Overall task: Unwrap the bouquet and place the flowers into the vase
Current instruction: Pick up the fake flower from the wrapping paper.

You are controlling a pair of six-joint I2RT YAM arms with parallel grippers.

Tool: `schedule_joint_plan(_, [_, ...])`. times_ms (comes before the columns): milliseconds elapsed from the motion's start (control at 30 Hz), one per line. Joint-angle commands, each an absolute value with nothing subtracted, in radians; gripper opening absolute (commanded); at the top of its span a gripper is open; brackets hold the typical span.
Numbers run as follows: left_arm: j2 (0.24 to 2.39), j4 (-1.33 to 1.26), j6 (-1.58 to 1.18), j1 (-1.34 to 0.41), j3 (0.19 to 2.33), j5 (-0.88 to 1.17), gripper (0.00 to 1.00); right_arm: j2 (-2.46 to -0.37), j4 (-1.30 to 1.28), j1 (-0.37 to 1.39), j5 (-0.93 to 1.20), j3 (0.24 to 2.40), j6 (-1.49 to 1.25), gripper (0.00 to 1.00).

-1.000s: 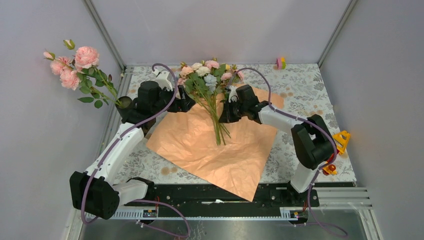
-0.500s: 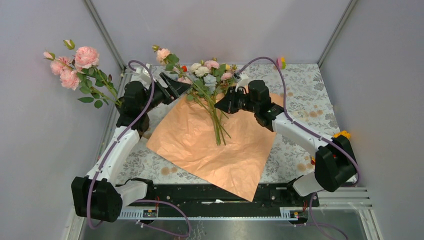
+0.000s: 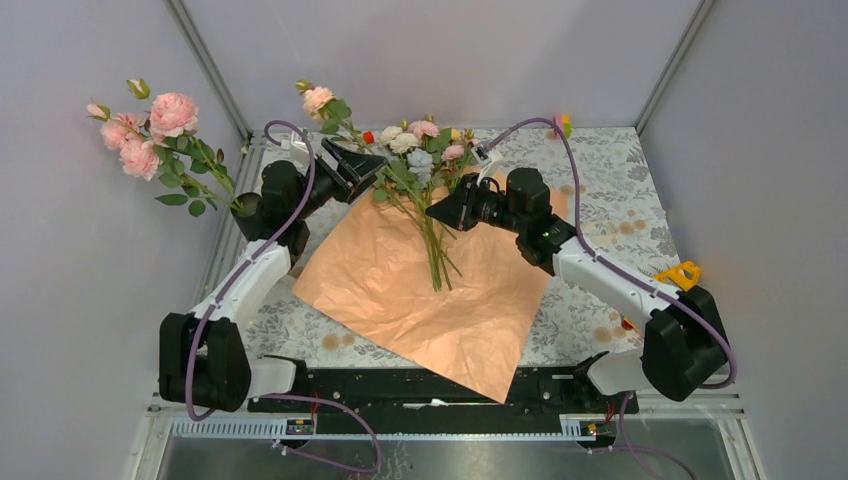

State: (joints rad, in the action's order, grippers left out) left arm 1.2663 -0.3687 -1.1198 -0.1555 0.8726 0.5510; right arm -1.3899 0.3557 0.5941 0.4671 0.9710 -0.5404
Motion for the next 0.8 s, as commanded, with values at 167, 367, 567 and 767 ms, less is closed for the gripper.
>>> schedule_joint_plan(167, [1.319,-0.522,-1.190,-0.150,0.890,0.507,0.58,-1.318,0.449,0.618,0.530,0.969,-0.544,0.00])
schedule_joint_plan(367, [1.317,-0.520,-1.178,-0.150,0.898,0.489,0.34,-1.312,0.446,0.623,0.538,0.957,-0.539,0.00])
schedule_joint_plan(567, [1.337,-0.530,-1.185,-0.150,0.905,0.486,0.29,-1.311,0.435,0.628,0.556,0.959,-0.529,0.00])
schedule_joint_plan(767, [1.335,-0.530,-1.180,-0.150,0.910,0.482,0.05,-1.288,0.407,0.633,0.545,0.942,-0.507,0.00])
